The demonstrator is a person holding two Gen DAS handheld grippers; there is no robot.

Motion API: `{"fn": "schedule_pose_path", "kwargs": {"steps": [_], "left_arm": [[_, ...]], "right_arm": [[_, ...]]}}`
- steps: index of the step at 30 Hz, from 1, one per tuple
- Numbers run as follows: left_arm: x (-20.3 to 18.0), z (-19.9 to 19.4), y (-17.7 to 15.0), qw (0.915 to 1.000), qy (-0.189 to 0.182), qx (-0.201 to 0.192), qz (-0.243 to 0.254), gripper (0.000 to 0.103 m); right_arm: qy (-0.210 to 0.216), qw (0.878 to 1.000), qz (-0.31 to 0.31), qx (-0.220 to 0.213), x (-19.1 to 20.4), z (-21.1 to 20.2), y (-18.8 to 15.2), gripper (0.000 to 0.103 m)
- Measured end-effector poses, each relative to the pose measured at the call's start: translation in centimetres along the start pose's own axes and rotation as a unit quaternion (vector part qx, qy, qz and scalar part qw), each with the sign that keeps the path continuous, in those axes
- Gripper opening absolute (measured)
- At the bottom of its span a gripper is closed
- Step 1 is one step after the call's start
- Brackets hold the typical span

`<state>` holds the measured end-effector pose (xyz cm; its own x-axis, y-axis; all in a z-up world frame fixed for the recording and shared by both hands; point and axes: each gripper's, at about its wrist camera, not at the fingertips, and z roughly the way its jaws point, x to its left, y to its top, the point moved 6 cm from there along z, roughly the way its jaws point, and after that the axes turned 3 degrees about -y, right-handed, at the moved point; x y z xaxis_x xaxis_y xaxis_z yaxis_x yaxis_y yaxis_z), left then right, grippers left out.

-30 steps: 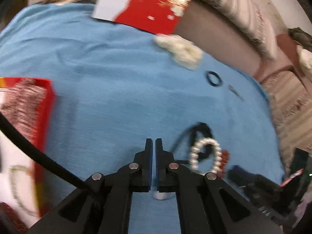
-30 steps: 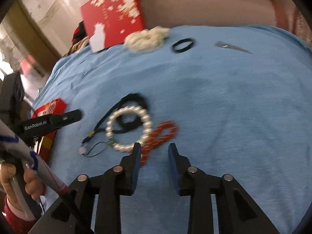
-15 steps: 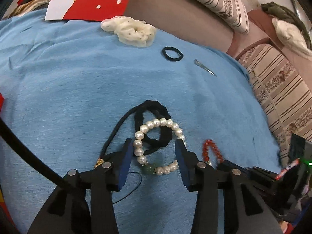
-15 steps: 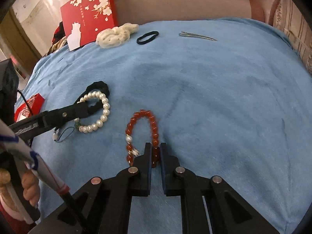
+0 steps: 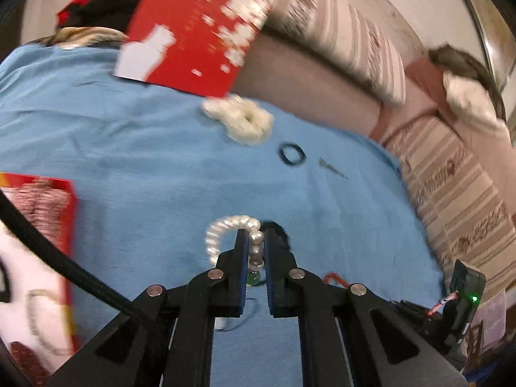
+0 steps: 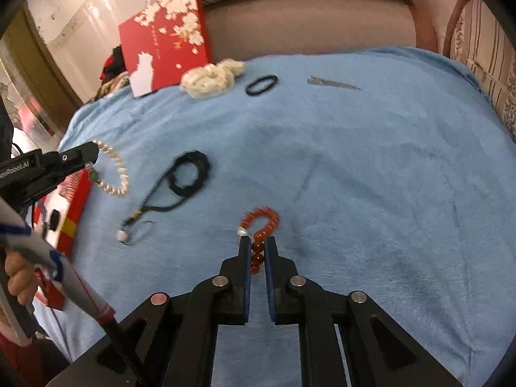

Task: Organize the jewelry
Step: 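Carry the pearl and red bead bracelets into the lid and release both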

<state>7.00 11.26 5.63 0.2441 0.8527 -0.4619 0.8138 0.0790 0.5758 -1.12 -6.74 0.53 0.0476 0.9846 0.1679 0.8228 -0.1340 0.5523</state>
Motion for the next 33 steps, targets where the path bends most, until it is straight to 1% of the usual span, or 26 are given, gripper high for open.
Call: {"fn": "schedule_pose_path", "kwargs": {"steps": [4, 8, 12, 15, 18, 22, 24, 27, 29, 31, 33], "left_arm": [[3.1, -4.0, 0.9, 0.9989, 0.024, -0.033, -0.021, 0.009], [6.9, -8.0, 1.4, 0.9958, 0.043, -0.062, -0.052, 0.009], [11.6, -11.0, 1.1, 0.9897, 0.065, -0.082, -0.097, 0.009], [15.6, -12.2, 0.9, 0.9826, 0.102, -0.088, -0.128, 0.009], [19.1, -12.3, 1.1, 0.9768, 0.131, -0.086, -0.146, 0.009], [23.0, -11.0, 1.2, 0.9720, 0.140, -0.069, -0.176, 0.009], [24.7, -10.6, 1.0, 0.9680, 0.153, -0.060, -0.190, 0.009], [26.1, -10.2, 0.5, 0.9638, 0.167, -0.050, -0.202, 0.009], [26.8, -9.6, 0.2, 0.9622, 0.169, -0.038, -0.210, 0.009], [27.3, -9.3, 0.0, 0.9615, 0.167, -0.029, -0.216, 0.009], [27.3, -9.6, -0.1, 0.9623, 0.154, -0.022, -0.223, 0.009]], "right_arm": [[0.014, 1.000, -0.016, -0.010, 2.9, -1.1, 0.6, 0.009], [0.039, 0.998, -0.047, -0.016, 7.7, -1.9, 1.2, 0.009], [0.066, 0.994, -0.089, -0.022, 13.5, -2.4, 1.8, 0.009], [0.083, 0.988, -0.123, -0.028, 18.1, -2.8, 2.5, 0.009], [0.097, 0.982, -0.156, -0.033, 22.5, -2.9, 2.9, 0.009], [0.108, 0.974, -0.196, -0.031, 27.4, -2.6, 2.9, 0.009], [0.109, 0.970, -0.216, -0.029, 29.5, -2.4, 2.6, 0.009], [0.111, 0.965, -0.236, -0.022, 31.9, -1.5, 2.2, 0.009], [0.115, 0.963, -0.245, -0.015, 33.1, -0.8, 1.9, 0.009], [0.121, 0.961, -0.248, -0.002, 34.1, 0.2, 1.5, 0.009], [0.129, 0.960, -0.248, 0.012, 34.9, 1.2, 1.1, 0.009]]}}
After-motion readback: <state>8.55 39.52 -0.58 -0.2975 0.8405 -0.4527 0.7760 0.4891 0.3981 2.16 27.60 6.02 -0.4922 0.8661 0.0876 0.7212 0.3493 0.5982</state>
